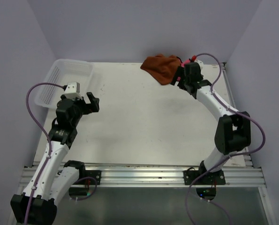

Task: Roll the towels
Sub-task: Grab a towel with the right arm

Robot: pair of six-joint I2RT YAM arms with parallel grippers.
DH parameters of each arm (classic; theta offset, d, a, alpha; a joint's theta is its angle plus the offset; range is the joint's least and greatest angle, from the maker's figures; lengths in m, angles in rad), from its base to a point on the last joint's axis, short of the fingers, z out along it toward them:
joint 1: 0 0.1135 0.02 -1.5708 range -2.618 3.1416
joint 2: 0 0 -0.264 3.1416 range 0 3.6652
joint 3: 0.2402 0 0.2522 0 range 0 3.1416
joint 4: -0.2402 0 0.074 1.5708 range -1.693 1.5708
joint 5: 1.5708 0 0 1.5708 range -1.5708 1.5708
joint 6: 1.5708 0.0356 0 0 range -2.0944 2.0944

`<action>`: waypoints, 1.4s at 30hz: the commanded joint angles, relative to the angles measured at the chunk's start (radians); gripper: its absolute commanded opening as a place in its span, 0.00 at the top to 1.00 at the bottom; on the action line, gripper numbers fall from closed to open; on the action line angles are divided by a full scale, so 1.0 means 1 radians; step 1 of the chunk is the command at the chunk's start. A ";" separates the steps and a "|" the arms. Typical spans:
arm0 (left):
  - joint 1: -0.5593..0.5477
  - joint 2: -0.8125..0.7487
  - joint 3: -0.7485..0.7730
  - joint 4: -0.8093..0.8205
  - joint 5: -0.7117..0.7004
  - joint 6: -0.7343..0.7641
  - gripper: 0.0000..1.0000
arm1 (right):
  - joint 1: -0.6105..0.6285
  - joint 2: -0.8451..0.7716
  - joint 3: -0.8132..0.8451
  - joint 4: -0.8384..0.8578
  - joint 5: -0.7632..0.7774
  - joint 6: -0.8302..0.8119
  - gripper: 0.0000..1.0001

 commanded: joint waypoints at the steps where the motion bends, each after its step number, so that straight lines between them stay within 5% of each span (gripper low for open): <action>1: 0.002 -0.011 0.033 0.025 0.021 0.006 0.00 | 0.001 0.146 0.222 0.018 -0.070 -0.006 0.07; 11: 0.004 -0.009 0.031 0.030 0.047 0.001 0.01 | 0.060 0.553 0.564 -0.129 -0.086 0.044 0.19; 36: 0.004 0.029 0.029 0.036 0.110 -0.002 0.00 | 0.080 0.882 0.959 -0.297 0.071 0.044 0.39; 39: 0.004 0.032 0.029 0.039 0.116 -0.002 0.00 | 0.077 0.895 0.973 -0.292 0.058 0.040 0.53; 40: 0.004 0.032 0.029 0.037 0.119 -0.002 0.00 | 0.077 0.894 0.973 -0.289 0.052 0.036 0.72; 42: 0.005 0.034 0.029 0.039 0.122 -0.002 0.00 | 0.074 0.869 0.950 -0.266 0.037 0.013 0.93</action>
